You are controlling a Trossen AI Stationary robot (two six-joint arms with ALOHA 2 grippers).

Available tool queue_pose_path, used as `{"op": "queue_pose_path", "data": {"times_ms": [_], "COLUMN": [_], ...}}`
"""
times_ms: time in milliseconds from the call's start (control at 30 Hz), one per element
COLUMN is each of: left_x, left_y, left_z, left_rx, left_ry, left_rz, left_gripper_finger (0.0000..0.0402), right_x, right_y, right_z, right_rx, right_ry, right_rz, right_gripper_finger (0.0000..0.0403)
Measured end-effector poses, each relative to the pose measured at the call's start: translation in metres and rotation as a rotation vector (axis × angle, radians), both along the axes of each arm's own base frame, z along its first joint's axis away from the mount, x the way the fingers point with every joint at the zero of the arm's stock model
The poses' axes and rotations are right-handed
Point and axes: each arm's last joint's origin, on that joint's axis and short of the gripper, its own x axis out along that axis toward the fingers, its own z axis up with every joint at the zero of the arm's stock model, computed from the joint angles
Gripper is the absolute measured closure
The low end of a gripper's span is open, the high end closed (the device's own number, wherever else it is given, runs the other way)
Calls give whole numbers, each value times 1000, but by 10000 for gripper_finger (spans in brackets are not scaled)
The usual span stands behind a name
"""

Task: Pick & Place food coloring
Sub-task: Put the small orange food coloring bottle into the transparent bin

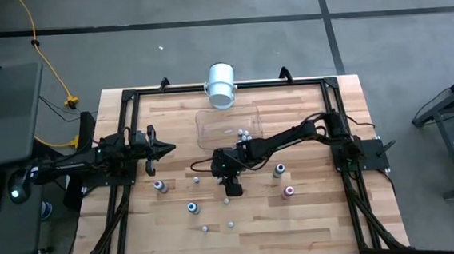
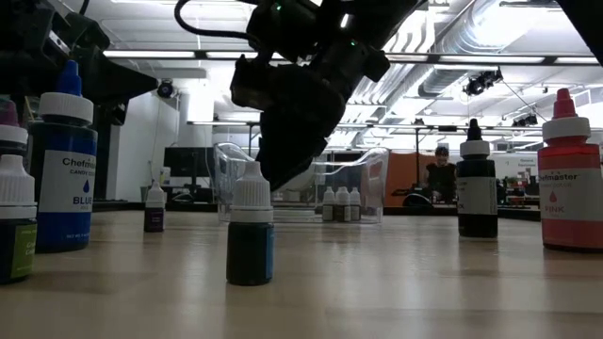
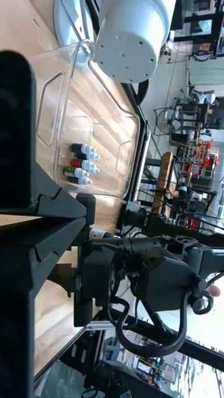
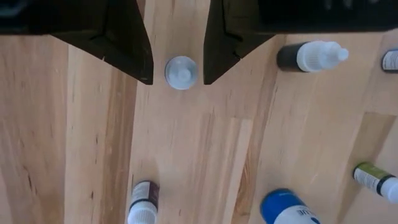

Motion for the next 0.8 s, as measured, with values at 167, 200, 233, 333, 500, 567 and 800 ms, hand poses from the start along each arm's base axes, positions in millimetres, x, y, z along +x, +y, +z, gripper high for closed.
{"op": "queue_pose_path", "data": {"times_ms": [167,200,233,333,500,567,800], "left_x": [0,0,0,0,0,0,0], "left_y": [0,0,0,0,0,0,0], "left_z": [0,0,0,0,0,0,0], "left_rx": [0,0,0,0,0,0,0], "left_ry": [0,0,0,0,0,0,0], "left_rz": [0,0,0,0,0,0,0], "left_gripper_finger": [401,401,401,401,401,401,401], "right_x": [0,0,0,0,0,0,-1], "right_y": [0,0,0,0,0,0,0], "right_z": [0,0,0,0,0,0,9], "right_rx": [-1,-1,-2,-3,-3,-3,-5], "right_ry": [4,4,4,2,0,0,18], "right_rz": [0,0,-1,-1,-1,-1,-1], "right_gripper_finger": [297,304,311,335,363,363,363]}}
